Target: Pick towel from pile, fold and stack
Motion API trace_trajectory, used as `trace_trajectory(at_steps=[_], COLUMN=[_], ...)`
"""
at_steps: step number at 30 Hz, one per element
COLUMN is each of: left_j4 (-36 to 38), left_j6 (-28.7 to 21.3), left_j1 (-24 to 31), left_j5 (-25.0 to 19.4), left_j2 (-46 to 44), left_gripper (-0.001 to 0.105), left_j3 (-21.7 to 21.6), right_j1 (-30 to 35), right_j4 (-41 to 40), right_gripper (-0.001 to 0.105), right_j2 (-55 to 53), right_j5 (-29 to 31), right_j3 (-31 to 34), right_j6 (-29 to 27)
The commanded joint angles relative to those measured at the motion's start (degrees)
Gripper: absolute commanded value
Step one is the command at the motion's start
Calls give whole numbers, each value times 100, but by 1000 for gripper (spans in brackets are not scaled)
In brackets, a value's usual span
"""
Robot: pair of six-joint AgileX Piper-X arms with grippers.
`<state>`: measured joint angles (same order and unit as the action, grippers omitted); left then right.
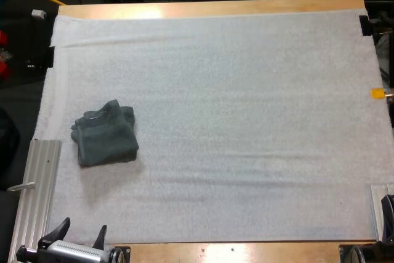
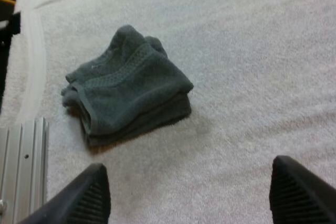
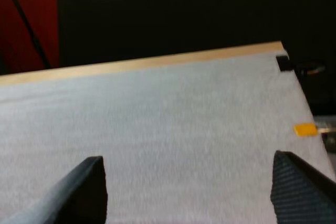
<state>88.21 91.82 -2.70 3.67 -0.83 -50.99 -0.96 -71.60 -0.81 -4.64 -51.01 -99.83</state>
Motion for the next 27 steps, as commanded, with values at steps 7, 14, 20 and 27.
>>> trace_trajectory(at_steps=[7,14,20,27], left_j4=[172,-317,-1542,-2718], left_j6=[82,82,82,82], left_j1=[3,3,3,3], left_j5=[177,254,254,254], left_j2=[-780,-780,-780,-769], left_gripper=[61,61,61,61], left_j3=[22,98,376,1048], right_j1=[12,12,12,12], right_j4=[-545,-72,655,1159], right_gripper=[64,64,64,64], right_j2=[-242,-242,-229,-222], right_j5=[91,94,94,94], right_j3=[55,285,736,1363], right_j6=[-35,-34,-24,-58])
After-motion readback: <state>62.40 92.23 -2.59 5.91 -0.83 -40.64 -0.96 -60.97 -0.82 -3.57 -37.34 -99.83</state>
